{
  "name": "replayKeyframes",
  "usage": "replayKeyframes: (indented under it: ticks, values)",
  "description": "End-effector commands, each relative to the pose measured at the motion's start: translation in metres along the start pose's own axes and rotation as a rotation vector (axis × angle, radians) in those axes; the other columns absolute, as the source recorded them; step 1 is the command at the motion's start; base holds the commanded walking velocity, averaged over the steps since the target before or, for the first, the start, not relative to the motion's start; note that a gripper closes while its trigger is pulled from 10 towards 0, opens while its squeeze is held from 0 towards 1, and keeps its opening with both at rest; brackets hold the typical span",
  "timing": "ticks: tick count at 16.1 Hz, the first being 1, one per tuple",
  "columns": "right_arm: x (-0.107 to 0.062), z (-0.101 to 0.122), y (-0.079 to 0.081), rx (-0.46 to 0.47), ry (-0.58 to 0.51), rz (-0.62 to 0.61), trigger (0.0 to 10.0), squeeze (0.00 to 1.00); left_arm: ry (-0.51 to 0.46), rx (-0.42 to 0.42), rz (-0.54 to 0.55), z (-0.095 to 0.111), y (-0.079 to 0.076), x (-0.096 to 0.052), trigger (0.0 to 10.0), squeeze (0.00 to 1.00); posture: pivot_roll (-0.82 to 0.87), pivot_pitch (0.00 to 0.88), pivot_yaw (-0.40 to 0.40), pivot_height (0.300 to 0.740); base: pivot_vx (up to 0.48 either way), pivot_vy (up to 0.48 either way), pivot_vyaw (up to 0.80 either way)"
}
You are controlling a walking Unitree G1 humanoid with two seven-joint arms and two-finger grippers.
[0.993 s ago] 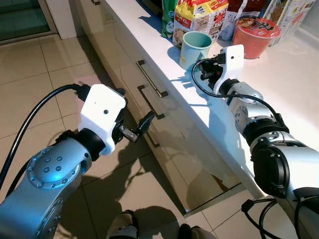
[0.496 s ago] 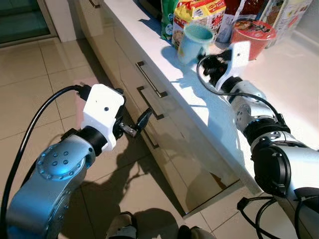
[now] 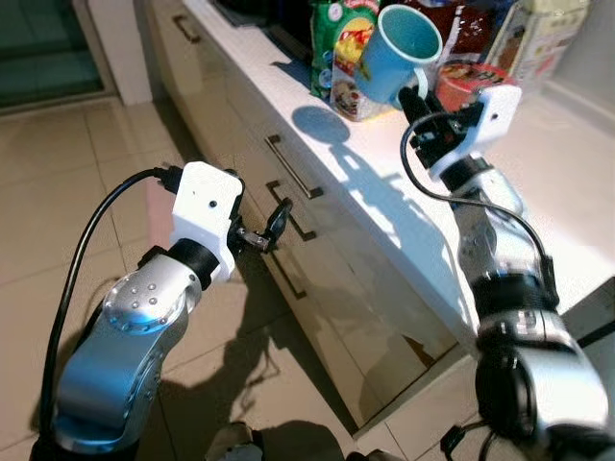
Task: Setting the table
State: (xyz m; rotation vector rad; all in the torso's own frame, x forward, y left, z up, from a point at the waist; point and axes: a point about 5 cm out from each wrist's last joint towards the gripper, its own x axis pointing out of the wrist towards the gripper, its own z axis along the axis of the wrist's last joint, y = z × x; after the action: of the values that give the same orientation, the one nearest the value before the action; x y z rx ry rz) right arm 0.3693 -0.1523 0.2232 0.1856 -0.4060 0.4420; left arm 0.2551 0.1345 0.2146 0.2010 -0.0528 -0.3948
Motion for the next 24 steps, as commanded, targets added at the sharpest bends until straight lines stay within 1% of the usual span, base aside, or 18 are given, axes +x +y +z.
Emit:
replayKeyframes:
  ticks: [1,3,6,7,9,11,12,13,15,16,19,21,24]
  values:
    - [-0.008,0.008,0.01,0.016,-0.015,-0.017,0.0,0.0,0.001,-0.01,0.034,-0.004,0.002,-0.001,10.0,0.0,0.11,0.0,-0.049,0.74,0.0,0.0,0.0]
    - [-0.021,0.011,0.02,0.021,-0.013,-0.031,0.0,0.0,0.001,-0.031,0.064,-0.008,0.004,-0.003,10.0,0.0,0.1,0.0,-0.048,0.74,0.0,0.0,0.0]
    - [-0.04,0.023,0.03,0.018,-0.003,-0.073,0.0,0.0,-0.005,-0.02,0.108,-0.012,0.009,-0.006,10.0,0.0,0.08,0.0,-0.04,0.74,0.0,0.0,0.0]
    - [-0.05,0.027,0.036,0.038,0.024,-0.097,0.0,0.0,-0.014,-0.01,0.129,-0.015,0.009,-0.008,10.0,0.0,0.07,0.0,-0.037,0.74,0.0,0.0,0.0]
    - [-0.063,0.028,0.048,0.049,0.066,-0.095,0.0,0.0,-0.019,-0.01,0.147,-0.017,0.008,-0.01,10.0,0.0,0.07,0.0,-0.045,0.74,0.0,0.0,0.0]
    - [-0.074,0.029,0.059,0.071,0.095,-0.099,0.0,0.0,-0.027,-0.001,0.147,-0.017,0.005,-0.012,10.0,0.0,0.07,0.0,-0.052,0.74,0.0,0.0,0.0]
    - [-0.083,0.03,0.065,0.087,0.119,-0.105,0.0,0.0,-0.038,0.008,0.145,-0.015,0.004,-0.013,10.0,0.0,0.07,0.0,-0.052,0.74,0.0,0.0,0.0]
    - [-0.091,0.028,0.065,0.072,0.15,-0.121,0.0,0.0,-0.052,0.004,0.143,-0.013,0.002,-0.014,10.0,0.0,0.07,0.0,-0.052,0.74,0.0,0.0,0.0]
    - [-0.094,0.027,0.062,0.055,0.173,-0.155,0.0,0.0,-0.059,0.003,0.143,-0.013,0.0,-0.014,10.0,0.0,0.07,0.0,-0.053,0.74,0.0,0.0,0.0]
    - [-0.095,0.027,0.059,0.029,0.189,-0.18,10.0,0.0,-0.065,-0.001,0.147,-0.014,-0.001,-0.013,10.0,0.0,0.07,0.0,-0.053,0.74,0.0,-0.307,0.0]
    - [-0.093,0.023,0.061,-0.026,0.23,-0.165,10.0,0.0,-0.073,0.012,0.156,-0.013,-0.002,-0.01,10.0,0.0,0.07,0.0,-0.058,0.74,0.0,-0.39,0.0]
    - [-0.09,0.024,0.062,-0.038,0.21,-0.152,10.0,0.0,-0.08,0.021,0.155,-0.011,-0.001,-0.009,10.0,0.0,0.08,0.0,-0.062,0.74,0.0,-0.398,0.0]
    - [-0.089,0.021,0.063,-0.041,0.22,-0.155,10.0,0.0,-0.099,0.038,0.151,-0.006,-0.001,-0.005,10.0,0.0,0.08,0.0,-0.061,0.74,0.0,-0.396,0.0]
